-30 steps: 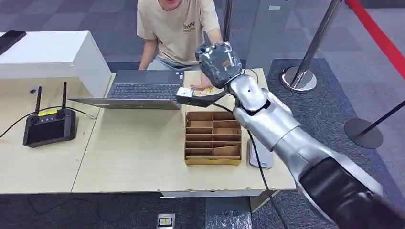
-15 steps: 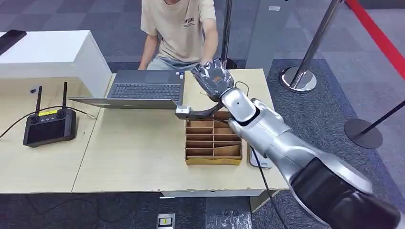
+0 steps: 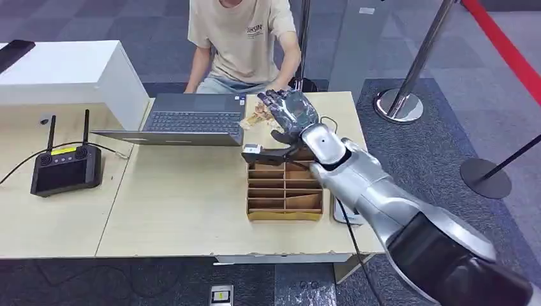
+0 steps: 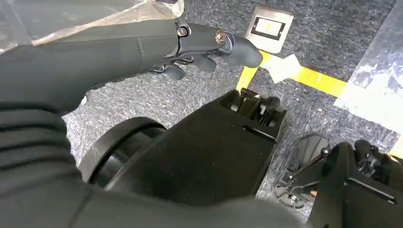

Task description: Pass the card to the sensor for recognition and then transmit it.

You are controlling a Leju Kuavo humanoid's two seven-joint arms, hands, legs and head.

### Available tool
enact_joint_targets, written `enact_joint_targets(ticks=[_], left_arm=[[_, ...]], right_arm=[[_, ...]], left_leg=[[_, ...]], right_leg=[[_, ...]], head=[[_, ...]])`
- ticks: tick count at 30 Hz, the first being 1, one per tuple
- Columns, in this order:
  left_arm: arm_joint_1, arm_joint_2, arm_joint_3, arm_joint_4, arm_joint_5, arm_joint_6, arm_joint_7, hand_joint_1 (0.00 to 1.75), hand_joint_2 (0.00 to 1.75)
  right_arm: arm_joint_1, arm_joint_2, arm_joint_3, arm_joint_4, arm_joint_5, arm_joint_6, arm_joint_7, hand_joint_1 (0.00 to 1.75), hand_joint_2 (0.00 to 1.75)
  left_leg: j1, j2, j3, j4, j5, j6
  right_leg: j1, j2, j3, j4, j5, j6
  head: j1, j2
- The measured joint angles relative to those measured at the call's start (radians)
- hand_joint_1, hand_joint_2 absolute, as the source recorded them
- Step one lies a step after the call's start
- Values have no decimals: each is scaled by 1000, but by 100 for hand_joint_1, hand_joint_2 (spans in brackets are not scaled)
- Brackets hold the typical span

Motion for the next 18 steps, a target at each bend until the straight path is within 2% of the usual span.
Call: enact_joint_targets(ticks=[3,5,7,9,11,12,13,18], left_arm=[[6,0,0,0,5,9,5,0,175],[12,0,1,0,6,21,10,0,175],[18,0,1,0,7,26,12,0,175],[28,1,1,0,7,31,14,0,175],[33,3,1,0,7,34,14,0,175],[36,3,1,0,7,35,14,0,175],[39,3,2,0,9,38,14,0,175],[48,5,5,0,21,47,19,0,175]], right_arm=[[39,-47,-66,-56,-140,-86,-3,0,0],[90,-99,-128,-129,-187,-138,37,0,0],[149,-147,-190,-192,-234,-152,32,0,0],[244,-192,-297,-270,-322,-157,-20,0,0],[338,-221,-402,-350,-396,-160,-116,0,0],[385,-227,-434,-377,-413,-160,-138,0,0],[433,-246,-515,-443,-451,-162,-180,0,0],[632,-267,-764,-625,-670,-164,-290,0,0]], left_leg=[[0,0,0,0,0,0],[0,0,1,1,-1,0],[0,-2,1,1,-1,0],[0,-3,1,1,-1,0],[0,-3,1,2,-2,1],[0,-3,1,2,-2,1],[0,-3,1,2,-2,1],[0,-4,1,2,-3,2]], right_leg=[[0,0,0,0,0,0],[0,0,1,-1,0,0],[0,-1,3,-2,0,1],[0,-1,4,-2,0,1],[0,-1,3,-3,0,1],[-1,-1,4,-3,-1,1],[-1,-2,4,-3,-1,1],[-1,-2,3,-3,-1,1]], head=[[0,0],[0,0],[1,0],[1,0],[-1,0],[0,0],[-1,0],[0,0]])
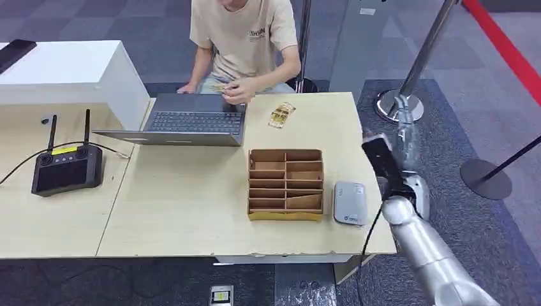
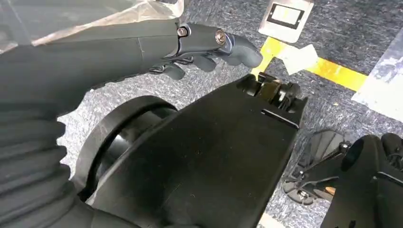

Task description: Pass the card to the sensor for recognition and then transmit it.

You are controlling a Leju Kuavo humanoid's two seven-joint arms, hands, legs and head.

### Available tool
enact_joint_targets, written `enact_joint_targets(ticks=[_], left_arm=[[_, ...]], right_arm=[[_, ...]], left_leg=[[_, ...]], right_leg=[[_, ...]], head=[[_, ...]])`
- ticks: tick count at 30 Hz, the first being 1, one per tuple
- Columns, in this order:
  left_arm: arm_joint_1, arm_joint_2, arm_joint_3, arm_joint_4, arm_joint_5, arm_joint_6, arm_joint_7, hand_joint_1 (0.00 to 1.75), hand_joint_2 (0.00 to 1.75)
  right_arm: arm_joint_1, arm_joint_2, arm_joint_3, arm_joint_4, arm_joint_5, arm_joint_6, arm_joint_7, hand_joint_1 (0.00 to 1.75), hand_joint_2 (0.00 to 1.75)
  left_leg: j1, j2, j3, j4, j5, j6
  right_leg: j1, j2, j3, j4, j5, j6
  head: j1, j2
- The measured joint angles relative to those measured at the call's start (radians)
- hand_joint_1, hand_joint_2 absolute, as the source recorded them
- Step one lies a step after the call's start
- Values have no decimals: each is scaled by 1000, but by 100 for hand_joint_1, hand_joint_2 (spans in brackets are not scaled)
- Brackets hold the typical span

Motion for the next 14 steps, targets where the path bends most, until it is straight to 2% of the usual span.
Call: enact_joint_targets(ticks=[5,9,11,12,13,14], left_arm=[[3,0,8,0,20,19,8,0,175],[5,0,22,0,32,26,12,0,175],[8,0,28,0,43,29,15,0,175],[10,0,31,0,50,30,16,0,175],[12,0,33,0,55,34,16,0,175],[13,0,37,0,64,38,14,0,175]], right_arm=[[156,-22,-224,-59,-291,0,-44,0,0],[248,-26,-364,-34,-372,13,-95,0,0],[275,-26,-415,26,-404,22,-109,0,0],[288,-24,-436,72,-431,49,-137,0,175],[295,-23,-446,103,-452,71,-154,0,175],[300,-20,-465,180,-499,126,-184,0,175]], left_leg=[[0,0,0,-1,0,0],[0,2,0,-1,0,0],[0,2,0,-1,-1,0],[0,2,0,-1,-1,0],[0,2,0,-1,-1,0],[0,2,0,-2,-1,0]], right_leg=[[0,0,1,0,-1,0],[0,2,0,0,0,0],[0,1,0,-1,-1,0],[0,1,0,-1,-1,0],[0,1,0,-1,-1,0],[0,1,0,-1,-1,0]], head=[[0,0],[0,0],[1,0],[0,0],[0,0],[0,0]])
